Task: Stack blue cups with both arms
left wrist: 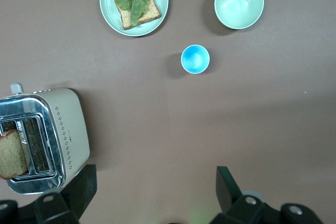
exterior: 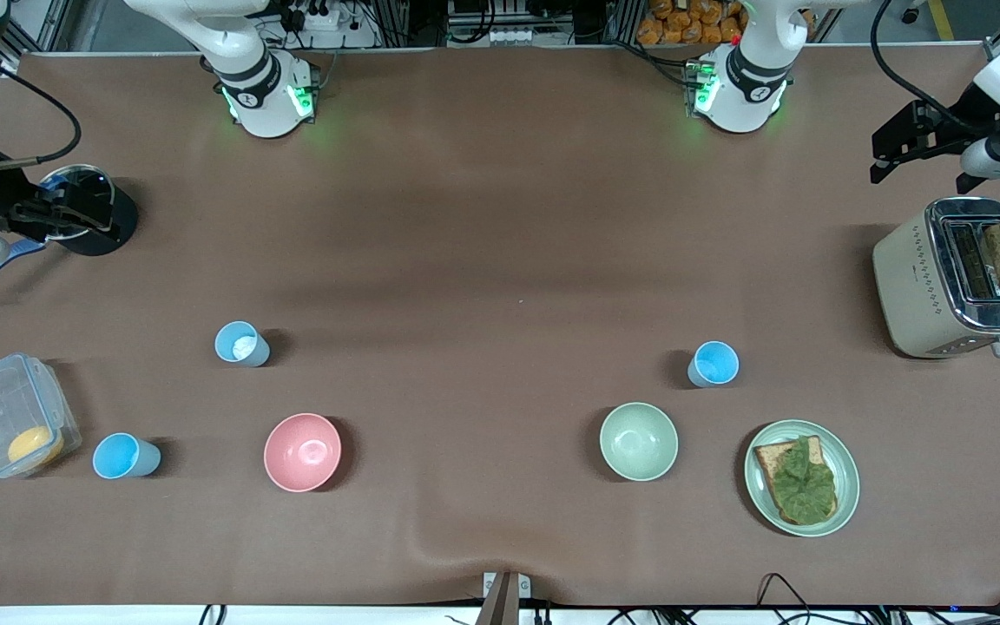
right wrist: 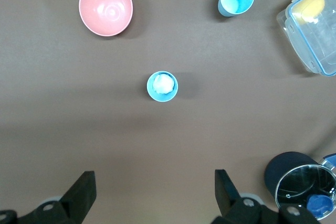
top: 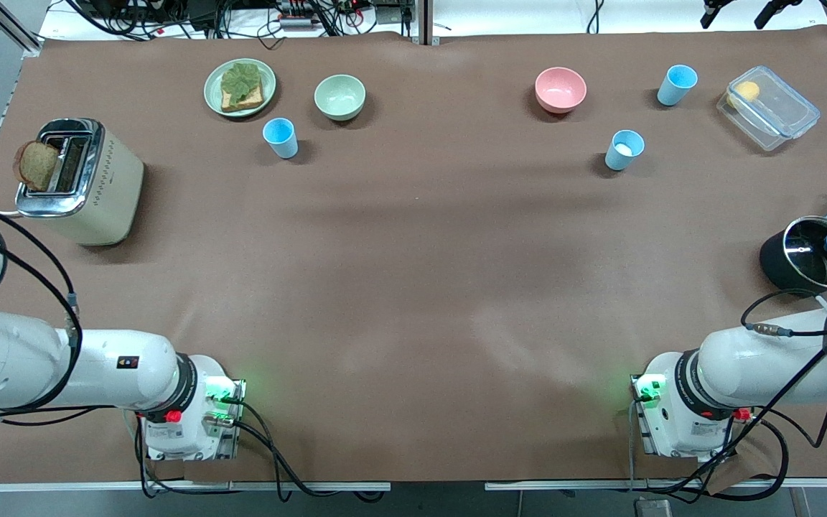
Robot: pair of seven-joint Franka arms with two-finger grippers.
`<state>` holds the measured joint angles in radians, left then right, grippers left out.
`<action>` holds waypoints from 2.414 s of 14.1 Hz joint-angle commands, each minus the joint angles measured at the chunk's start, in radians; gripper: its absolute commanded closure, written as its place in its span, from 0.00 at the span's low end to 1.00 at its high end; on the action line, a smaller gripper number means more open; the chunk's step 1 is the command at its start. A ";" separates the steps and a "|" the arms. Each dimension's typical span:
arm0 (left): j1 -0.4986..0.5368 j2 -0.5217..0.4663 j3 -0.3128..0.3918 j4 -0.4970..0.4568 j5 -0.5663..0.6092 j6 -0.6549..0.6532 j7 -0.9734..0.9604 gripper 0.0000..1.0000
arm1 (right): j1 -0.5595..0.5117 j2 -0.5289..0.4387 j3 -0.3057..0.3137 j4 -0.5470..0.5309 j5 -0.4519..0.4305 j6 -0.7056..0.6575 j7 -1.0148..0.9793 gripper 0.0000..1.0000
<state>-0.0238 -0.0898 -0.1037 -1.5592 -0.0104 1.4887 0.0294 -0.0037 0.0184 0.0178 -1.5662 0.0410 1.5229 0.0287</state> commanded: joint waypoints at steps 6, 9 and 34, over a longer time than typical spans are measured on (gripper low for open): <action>0.004 -0.005 -0.005 0.002 -0.019 -0.048 -0.017 0.00 | 0.001 -0.017 0.001 -0.005 0.017 -0.010 0.023 0.00; 0.002 0.007 -0.004 0.004 -0.017 -0.047 -0.037 0.00 | 0.002 -0.020 0.002 -0.005 0.017 -0.010 0.025 0.00; 0.007 0.501 -0.067 -0.323 -0.006 0.748 -0.269 0.00 | 0.134 0.261 -0.001 -0.356 -0.095 0.588 0.027 0.00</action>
<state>-0.0034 0.3883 -0.1698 -1.8918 -0.0104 2.2064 -0.2109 0.1293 0.2637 0.0218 -1.8950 -0.0158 2.0539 0.0428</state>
